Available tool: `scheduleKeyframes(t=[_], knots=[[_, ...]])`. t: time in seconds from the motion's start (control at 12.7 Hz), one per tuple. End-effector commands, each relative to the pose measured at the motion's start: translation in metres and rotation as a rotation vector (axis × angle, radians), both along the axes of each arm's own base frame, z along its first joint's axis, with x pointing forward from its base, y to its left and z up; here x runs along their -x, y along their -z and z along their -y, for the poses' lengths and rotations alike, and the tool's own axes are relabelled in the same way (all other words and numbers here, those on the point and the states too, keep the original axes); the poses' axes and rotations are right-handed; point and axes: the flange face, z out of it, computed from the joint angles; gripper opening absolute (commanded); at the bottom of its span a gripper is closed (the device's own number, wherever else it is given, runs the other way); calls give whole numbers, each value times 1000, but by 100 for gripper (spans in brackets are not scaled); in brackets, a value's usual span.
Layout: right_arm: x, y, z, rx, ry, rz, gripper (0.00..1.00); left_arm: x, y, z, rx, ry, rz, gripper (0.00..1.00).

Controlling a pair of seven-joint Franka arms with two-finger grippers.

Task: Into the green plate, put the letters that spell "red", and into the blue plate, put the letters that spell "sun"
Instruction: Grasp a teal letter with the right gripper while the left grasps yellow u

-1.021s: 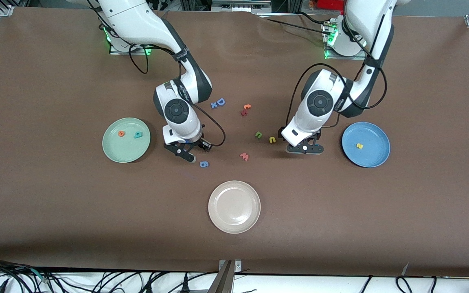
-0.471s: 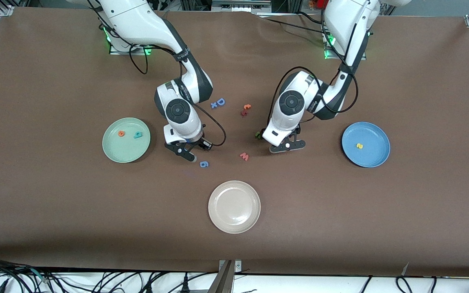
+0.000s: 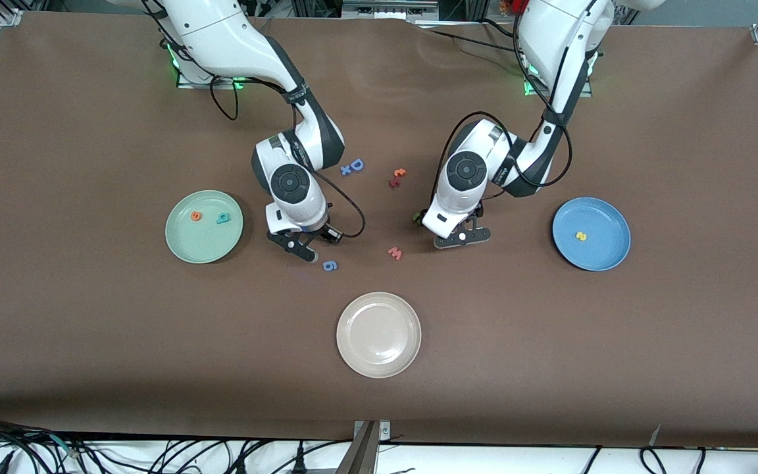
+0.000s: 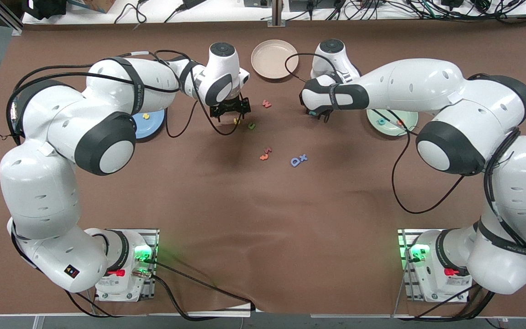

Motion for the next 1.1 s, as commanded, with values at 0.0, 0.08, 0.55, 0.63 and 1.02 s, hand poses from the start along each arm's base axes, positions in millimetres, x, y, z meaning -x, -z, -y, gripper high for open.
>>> scheduleKeyframes(t=[0.0,0.08,0.55,0.63,1.02], knots=[[3,2,-7,-8,9,8,50,-2,8,10,-7,-38,26,99],[3,2,-7,-8,9,8,50,-1,13,10,-10,-44,24,99],[3,4,-6,-4,9,6,42,-1,24,10,-8,-44,30,90],[2,3,-5,-4,11,7,39,0,25,10,-9,-44,29,84],[0,0,-3,-2,11,5,20,-2,21,9,-5,-26,32,58]])
